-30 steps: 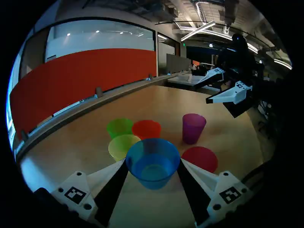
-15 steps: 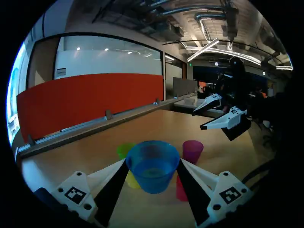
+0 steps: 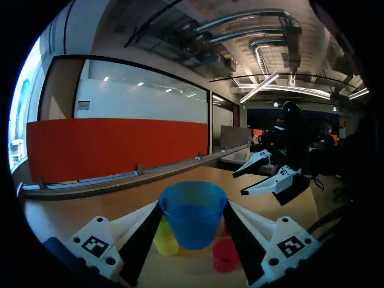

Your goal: Pour water

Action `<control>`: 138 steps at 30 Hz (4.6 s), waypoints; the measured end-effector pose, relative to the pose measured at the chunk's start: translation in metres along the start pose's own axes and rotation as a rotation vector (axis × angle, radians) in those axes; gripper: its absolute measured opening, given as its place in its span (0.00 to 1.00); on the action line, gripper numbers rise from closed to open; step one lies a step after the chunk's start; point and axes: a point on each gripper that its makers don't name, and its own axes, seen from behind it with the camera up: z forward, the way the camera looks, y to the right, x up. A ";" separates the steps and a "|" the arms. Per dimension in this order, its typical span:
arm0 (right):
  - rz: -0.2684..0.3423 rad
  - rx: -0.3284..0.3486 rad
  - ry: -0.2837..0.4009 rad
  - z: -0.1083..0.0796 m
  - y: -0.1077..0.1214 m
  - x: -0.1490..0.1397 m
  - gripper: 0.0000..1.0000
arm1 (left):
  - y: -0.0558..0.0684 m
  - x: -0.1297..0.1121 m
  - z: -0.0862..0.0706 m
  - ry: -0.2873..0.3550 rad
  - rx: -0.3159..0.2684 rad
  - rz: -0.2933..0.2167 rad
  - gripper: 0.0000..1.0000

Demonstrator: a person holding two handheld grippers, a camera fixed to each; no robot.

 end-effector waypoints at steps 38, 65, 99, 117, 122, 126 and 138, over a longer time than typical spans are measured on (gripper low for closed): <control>-0.043 0.200 -0.190 0.102 -0.001 0.026 1.00 | 0.003 -0.012 -0.032 -0.066 0.026 0.038 0.85; -0.130 0.301 -0.395 0.189 -0.015 0.021 1.00 | -0.019 -0.024 -0.042 -0.061 0.049 -0.008 0.85; -0.127 0.316 -0.487 0.218 -0.021 -0.001 1.00 | -0.028 -0.034 -0.037 -0.059 0.039 -0.036 0.85; -0.080 0.301 -0.545 0.221 -0.021 -0.012 0.97 | -0.031 -0.037 -0.037 -0.059 0.041 -0.042 0.85; -0.043 0.297 -0.548 0.220 -0.022 -0.010 0.95 | -0.031 -0.034 -0.039 -0.055 0.043 -0.042 0.85; -0.035 0.298 -0.542 0.218 -0.023 -0.007 0.95 | -0.031 -0.032 -0.040 -0.051 0.045 -0.043 0.85; -0.042 0.270 -0.399 0.192 -0.027 0.040 0.95 | -0.030 -0.024 -0.045 -0.046 0.065 -0.027 0.85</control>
